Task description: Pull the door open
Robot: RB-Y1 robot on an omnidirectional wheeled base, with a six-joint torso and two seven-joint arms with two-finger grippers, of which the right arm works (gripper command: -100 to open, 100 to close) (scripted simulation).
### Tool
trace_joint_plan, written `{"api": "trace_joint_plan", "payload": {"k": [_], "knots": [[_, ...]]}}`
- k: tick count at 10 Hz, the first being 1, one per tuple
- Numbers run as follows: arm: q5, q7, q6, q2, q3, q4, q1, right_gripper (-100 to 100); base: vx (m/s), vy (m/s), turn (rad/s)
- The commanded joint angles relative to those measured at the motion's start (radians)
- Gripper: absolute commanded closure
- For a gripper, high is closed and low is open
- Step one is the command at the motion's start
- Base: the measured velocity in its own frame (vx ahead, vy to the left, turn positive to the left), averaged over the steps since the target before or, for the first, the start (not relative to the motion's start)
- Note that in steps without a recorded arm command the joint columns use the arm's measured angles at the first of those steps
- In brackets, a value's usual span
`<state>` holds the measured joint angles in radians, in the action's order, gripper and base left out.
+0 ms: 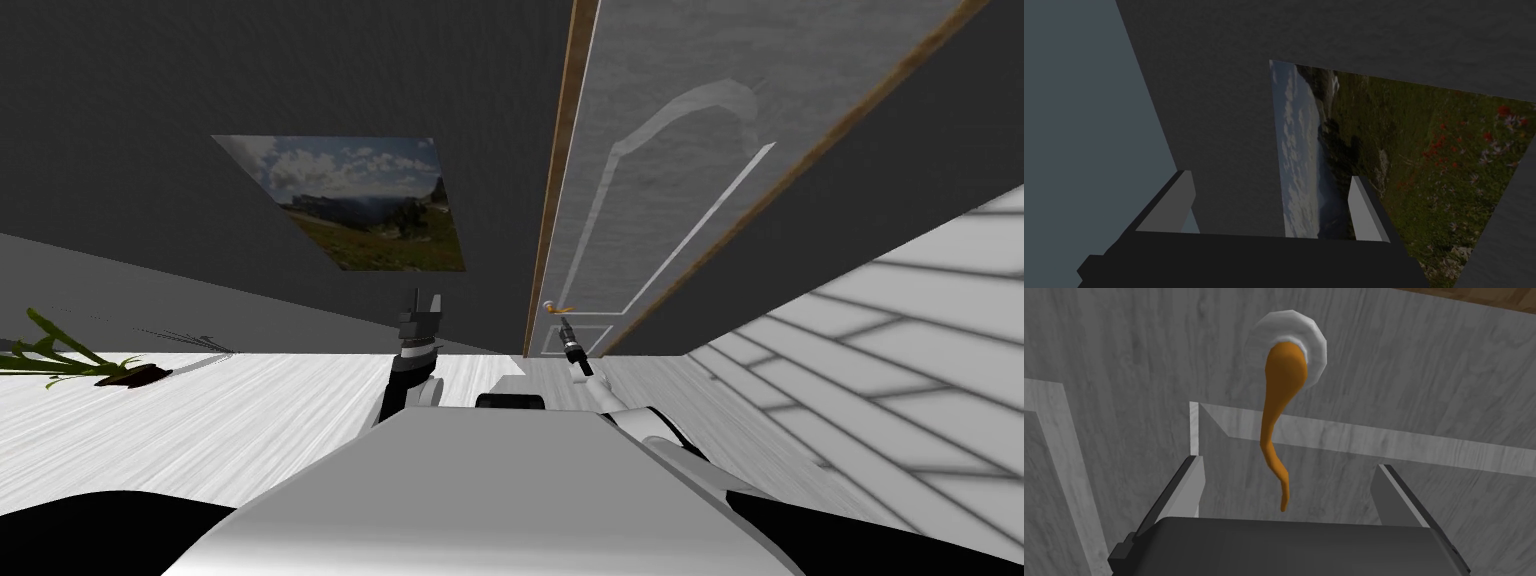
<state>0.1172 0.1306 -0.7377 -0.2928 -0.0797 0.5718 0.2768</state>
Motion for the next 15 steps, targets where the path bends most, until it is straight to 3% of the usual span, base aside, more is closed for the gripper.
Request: {"api": "trace_joint_plan", "payload": {"k": [1, 3, 5, 6, 8, 9, 10, 11, 15], "knots": [[0.005, 0.014, -0.019, -0.017, 0.007, -0.022, -0.005, -100, 0.066, 0.034, 0.189], [0.018, 0.046, -0.049, -0.060, 0.023, -0.040, -0.031, -100, 0.196, 0.070, 0.182], [0.018, 0.046, -0.049, -0.060, 0.023, -0.040, -0.031, -100, 0.089, 0.023, 0.014], [0.027, 0.070, -0.071, -0.093, 0.035, -0.053, -0.051, -100, 0.096, 0.045, 0.218], [0.035, 0.091, -0.090, -0.120, 0.045, -0.065, -0.068, -100, 0.162, 0.028, 0.157], [0.037, 0.096, -0.094, -0.127, 0.047, -0.068, -0.072, -100, 0.149, 0.023, 0.068], [0.035, 0.090, -0.081, -0.122, 0.045, -0.052, -0.075, -100, 0.053, 0.008, 0.006], [0.035, 0.090, -0.081, -0.122, 0.045, -0.052, -0.075, 100, 0.000, 0.000, 0.000], [0.035, 0.090, -0.081, -0.122, 0.045, -0.052, -0.075, 100, -0.012, -0.003, 0.002]]}}
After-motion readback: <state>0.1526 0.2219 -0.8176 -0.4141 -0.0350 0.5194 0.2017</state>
